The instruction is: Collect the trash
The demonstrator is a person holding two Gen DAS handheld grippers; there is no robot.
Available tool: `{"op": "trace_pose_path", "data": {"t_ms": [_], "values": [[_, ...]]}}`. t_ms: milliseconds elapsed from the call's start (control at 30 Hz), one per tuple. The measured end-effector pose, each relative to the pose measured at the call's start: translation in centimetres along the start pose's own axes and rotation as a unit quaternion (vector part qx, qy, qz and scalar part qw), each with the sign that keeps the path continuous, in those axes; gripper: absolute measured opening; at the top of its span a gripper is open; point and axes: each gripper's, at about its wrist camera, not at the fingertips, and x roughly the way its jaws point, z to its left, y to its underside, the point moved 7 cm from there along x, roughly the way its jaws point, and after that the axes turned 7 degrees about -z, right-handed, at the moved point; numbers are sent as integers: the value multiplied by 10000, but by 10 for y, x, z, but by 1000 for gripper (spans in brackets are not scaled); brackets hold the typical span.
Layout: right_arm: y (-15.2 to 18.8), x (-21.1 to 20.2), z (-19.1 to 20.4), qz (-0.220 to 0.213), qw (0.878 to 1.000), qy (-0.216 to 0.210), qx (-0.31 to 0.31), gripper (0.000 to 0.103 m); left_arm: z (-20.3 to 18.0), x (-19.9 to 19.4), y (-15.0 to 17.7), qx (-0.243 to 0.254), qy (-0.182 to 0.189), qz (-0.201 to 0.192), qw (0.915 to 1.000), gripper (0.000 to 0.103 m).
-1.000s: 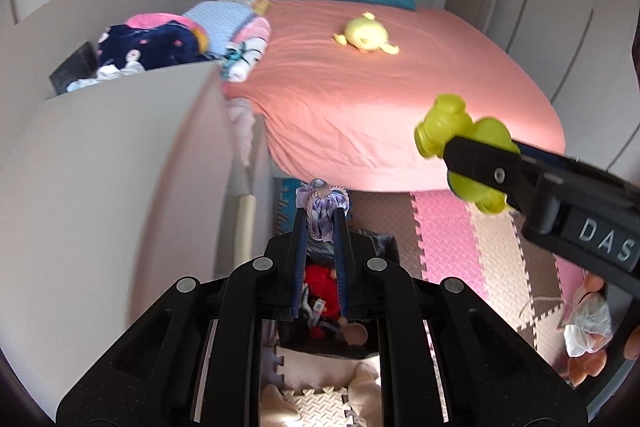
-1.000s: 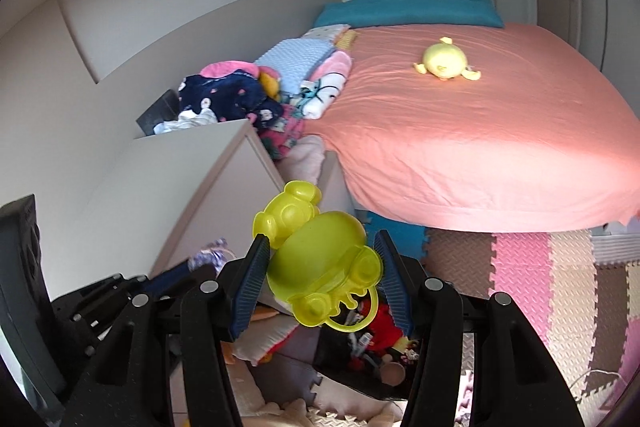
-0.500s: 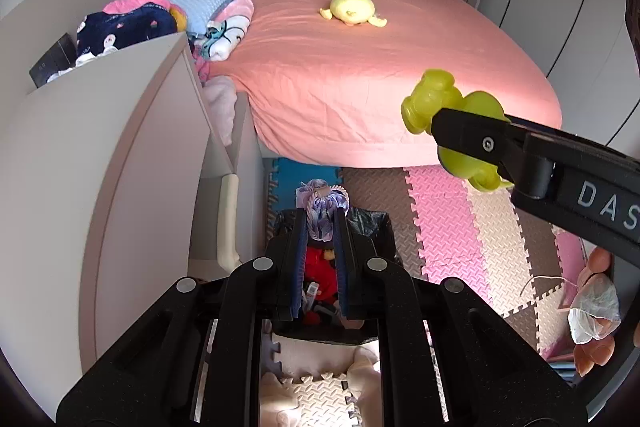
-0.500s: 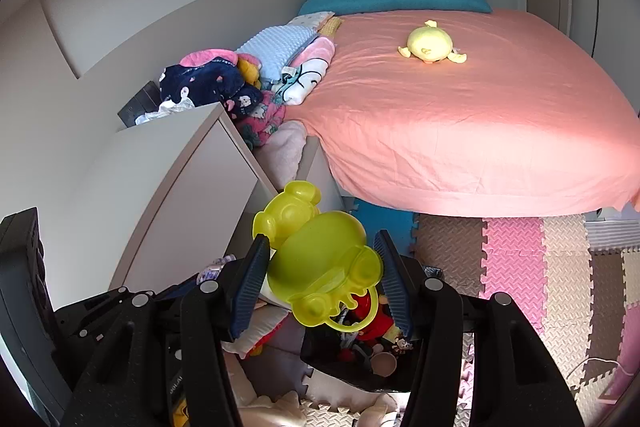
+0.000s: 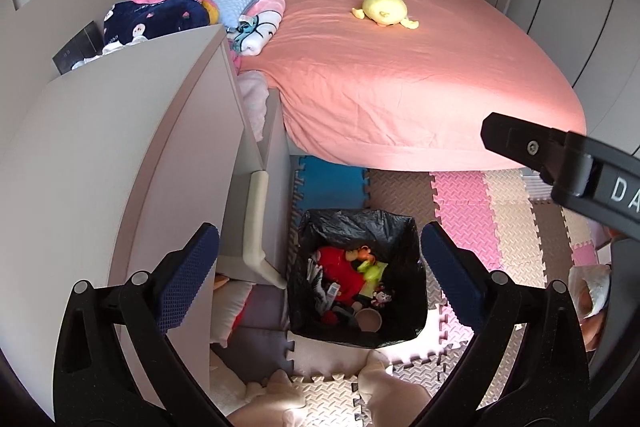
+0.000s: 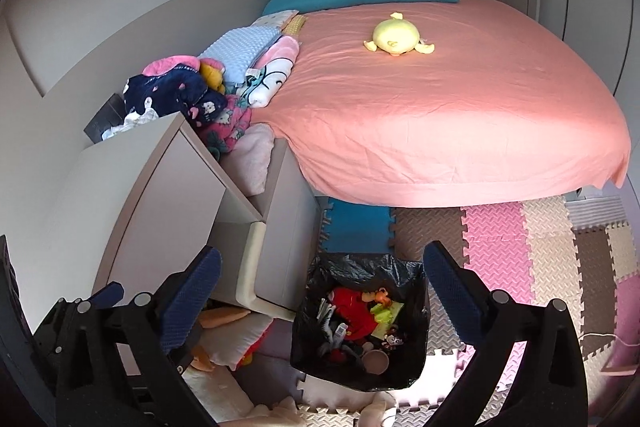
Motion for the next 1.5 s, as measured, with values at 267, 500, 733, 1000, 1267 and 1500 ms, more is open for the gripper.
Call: {"op": "trace_pose_path", "data": {"t_ms": [267, 500, 733, 1000, 1267, 1500], "values": [[2, -8, 17, -28, 9999, -21, -94, 100, 14, -25, 1, -114, -65, -145, 9998, 97], [-4, -23, 50, -217, 9993, -194, -238, 100, 45, -54, -1, -210, -218, -371, 9989, 97], [-7, -43, 104, -328, 9972, -478, -473, 100, 87, -92, 5, -348, -428, -585, 9968, 97], [11, -72, 197, -343, 9907, -1024, -830, 100, 159, -148, 34, -673, -834, -756, 9914, 97], [58, -89, 292, -71, 9789, -1651, -1199, 100, 239, -207, 90, -1216, -1356, -794, 9801, 97], [119, -109, 362, 291, 9646, -2049, -1633, 101, 305, -264, 150, -1675, -1790, -759, 9665, 97]]}}
